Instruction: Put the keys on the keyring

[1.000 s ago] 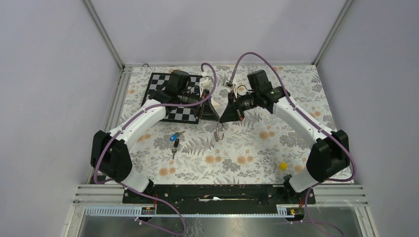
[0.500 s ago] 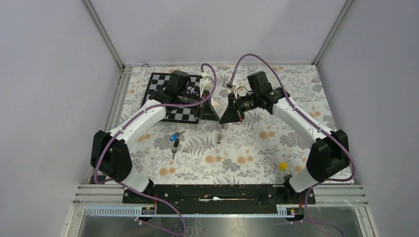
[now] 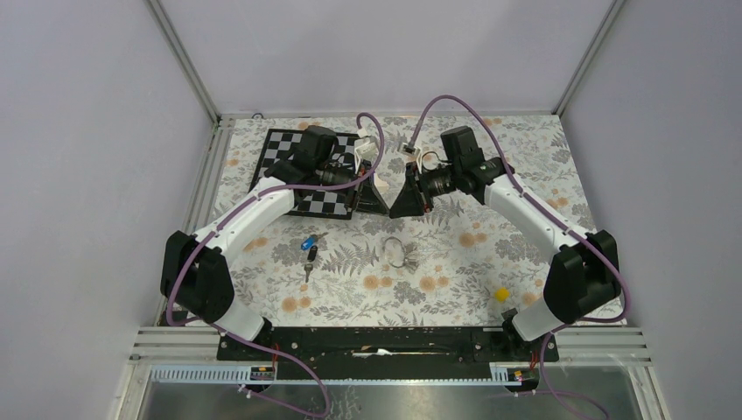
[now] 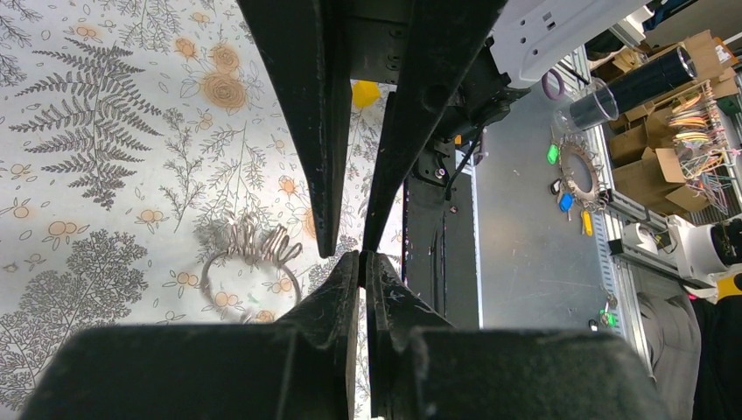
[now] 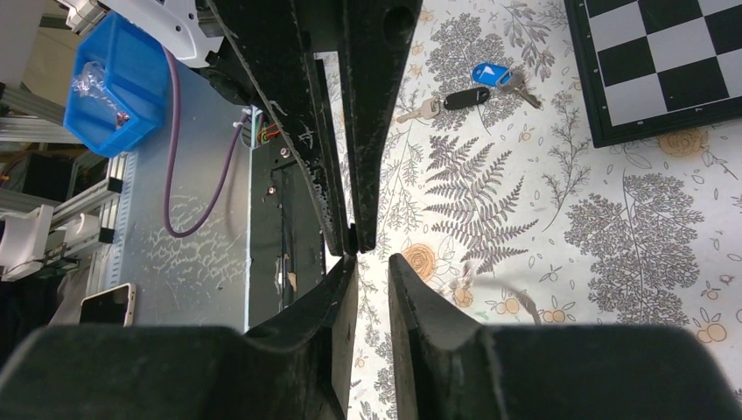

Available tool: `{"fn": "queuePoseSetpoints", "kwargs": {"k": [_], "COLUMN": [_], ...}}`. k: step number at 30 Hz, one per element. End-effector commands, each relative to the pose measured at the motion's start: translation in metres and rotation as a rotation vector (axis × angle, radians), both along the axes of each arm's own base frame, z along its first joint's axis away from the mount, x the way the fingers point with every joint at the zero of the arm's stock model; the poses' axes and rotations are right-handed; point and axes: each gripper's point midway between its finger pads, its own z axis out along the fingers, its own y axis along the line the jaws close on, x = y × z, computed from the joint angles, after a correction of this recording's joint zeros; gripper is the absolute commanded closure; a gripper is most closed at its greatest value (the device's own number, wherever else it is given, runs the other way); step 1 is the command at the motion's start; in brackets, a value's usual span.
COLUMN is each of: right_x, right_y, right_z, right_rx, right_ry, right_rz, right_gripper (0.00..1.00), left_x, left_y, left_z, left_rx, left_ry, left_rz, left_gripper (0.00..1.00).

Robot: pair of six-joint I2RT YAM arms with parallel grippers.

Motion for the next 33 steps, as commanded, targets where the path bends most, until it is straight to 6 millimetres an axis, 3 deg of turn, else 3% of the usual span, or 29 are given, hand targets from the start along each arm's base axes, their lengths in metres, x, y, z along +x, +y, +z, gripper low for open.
{"fn": "queuePoseSetpoints", "kwargs": {"k": [1, 5, 10, 12, 15, 18, 22, 26, 33], "right_x": [0.0, 0.002, 0.009, 0.011, 0.013, 0.013, 0.022, 0.03, 0.043], "right_y": [-0.003, -0.009, -0.033, -0.044, -0.052, -0.051, -0.043, -0.019, 0.007], "right_z": [0.021, 0.014, -0.022, -0.039, -0.062, -0.075, -0.088, -0.111, -0.149], "right_rx": [0.059, 0.043, -0.116, -0.196, -0.262, -0.279, -0.316, -0.428, -0.523], "right_ry": [-0.041, -0.046, -0.173, -0.214, -0.236, -0.223, -0.23, -0.269, -0.204], "right_rz": [-0.003, -0.026, -0.08, -0.107, -0.139, -0.148, -0.186, -0.217, -0.255], "right_gripper": [0.74, 0.74, 0.7, 0.68, 0.64, 0.57, 0.53, 0.52, 0.55], "left_x": [-0.002, 0.0, 0.009, 0.018, 0.035, 0.043, 0.048, 0.049, 0.053], "left_y": [-0.002, -0.002, 0.007, 0.015, 0.028, 0.041, 0.052, 0.07, 0.136], "left_z": [0.018, 0.015, 0.002, -0.008, -0.038, -0.077, -0.109, -0.12, -0.139], "left_rx": [-0.049, -0.04, -0.007, 0.037, 0.162, 0.278, 0.369, 0.422, 0.561], "left_ry": [-0.061, -0.06, -0.111, -0.149, -0.213, -0.244, -0.24, -0.203, -0.083], "left_rz": [-0.013, -0.001, 0.049, 0.085, 0.131, 0.139, 0.14, 0.181, 0.347], "left_gripper": [1.0, 1.0, 1.0, 0.85, 0.55, 0.39, 0.35, 0.35, 0.3]}}
